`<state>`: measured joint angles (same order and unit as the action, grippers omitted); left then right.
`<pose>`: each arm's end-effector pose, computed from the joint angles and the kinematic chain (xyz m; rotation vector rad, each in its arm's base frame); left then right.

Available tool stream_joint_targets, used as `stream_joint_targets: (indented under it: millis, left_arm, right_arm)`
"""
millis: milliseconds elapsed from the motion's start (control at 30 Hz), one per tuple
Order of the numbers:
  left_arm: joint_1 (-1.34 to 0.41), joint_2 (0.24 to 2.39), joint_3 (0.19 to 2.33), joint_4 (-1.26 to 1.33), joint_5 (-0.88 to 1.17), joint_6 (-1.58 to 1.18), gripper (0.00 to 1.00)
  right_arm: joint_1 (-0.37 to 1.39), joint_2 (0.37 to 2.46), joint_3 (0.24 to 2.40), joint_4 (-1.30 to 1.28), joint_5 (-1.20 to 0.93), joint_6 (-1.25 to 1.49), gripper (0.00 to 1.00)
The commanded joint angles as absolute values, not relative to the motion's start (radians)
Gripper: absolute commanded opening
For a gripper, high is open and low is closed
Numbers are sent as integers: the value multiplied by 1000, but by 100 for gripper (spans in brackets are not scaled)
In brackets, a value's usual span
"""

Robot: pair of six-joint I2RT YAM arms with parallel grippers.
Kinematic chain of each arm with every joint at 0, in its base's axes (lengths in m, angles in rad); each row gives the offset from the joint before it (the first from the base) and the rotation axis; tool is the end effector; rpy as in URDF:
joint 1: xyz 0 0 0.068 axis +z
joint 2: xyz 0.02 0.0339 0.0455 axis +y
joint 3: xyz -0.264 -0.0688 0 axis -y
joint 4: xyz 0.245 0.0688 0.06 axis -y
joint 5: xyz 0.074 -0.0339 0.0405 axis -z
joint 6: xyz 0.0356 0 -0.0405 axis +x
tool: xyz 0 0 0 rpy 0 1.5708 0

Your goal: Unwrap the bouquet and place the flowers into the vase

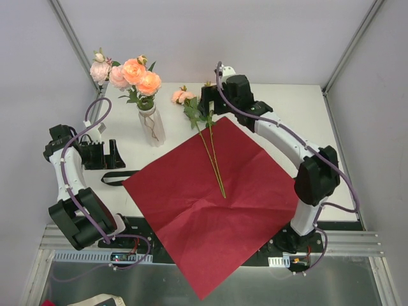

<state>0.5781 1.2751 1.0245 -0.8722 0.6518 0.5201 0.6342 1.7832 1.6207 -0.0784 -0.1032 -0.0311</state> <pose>0.2125 0.1128 0.2712 0.1152 2.4057 -0.4067 0.3469 0.2597 0.3650 -0.6712 1.7146 0.5192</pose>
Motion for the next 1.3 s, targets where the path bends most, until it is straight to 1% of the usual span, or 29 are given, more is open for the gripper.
stream_joint_targets:
  millis: [0,33,67,133,167,300,333,433,700,1000,1100,1267]
  left_arm:
    - [591,1276,1066,-891,681,522,99]
    - [591,1278,1068,-890,683,520,99]
    - [591,1281,1069,-890,684,517,99]
    - [591,1285,1071,-890,683,512,99]
    - [591,1290,1069,-890,684,511,99]
    - [591,1301,1066,-891,687,512,99]
    - [591,1305,1066,-890,684,512,99]
    - [592,1312,1066,-891,684,512,99]
    - [591,1318,1055,-887,675,525,99]
    - [592,1325,1065,-882,673,523,99]
    - [592,1319,1065,-882,666,529,99]
    - [592,1318,1062,-882,663,535,99]
  right_arm:
    - [643,1913,1684,-400,128,-49,99]
    - [652,1965,1704,-452,150,-70,99]
    - [658,1988,1721,-466,173,-69,93]
    - [657,2044,1758,-500,172,-63,87]
    - [661,2057,1762,-500,164,-64,82]
    - [692,2120,1787,-489,187,-97,75]
    - [702,2134,1814,-491,195,-101,72]
    - [709,2180,1861,-494,202,-101,65]
    - [716,2241,1888,-453,189,-75,62]
    - [718,2327,1973,-466,144,-67,55]
    - [724,2342,1988,-466,141,-67,50]
    - [729,2375,2008,-474,137,-57,36]
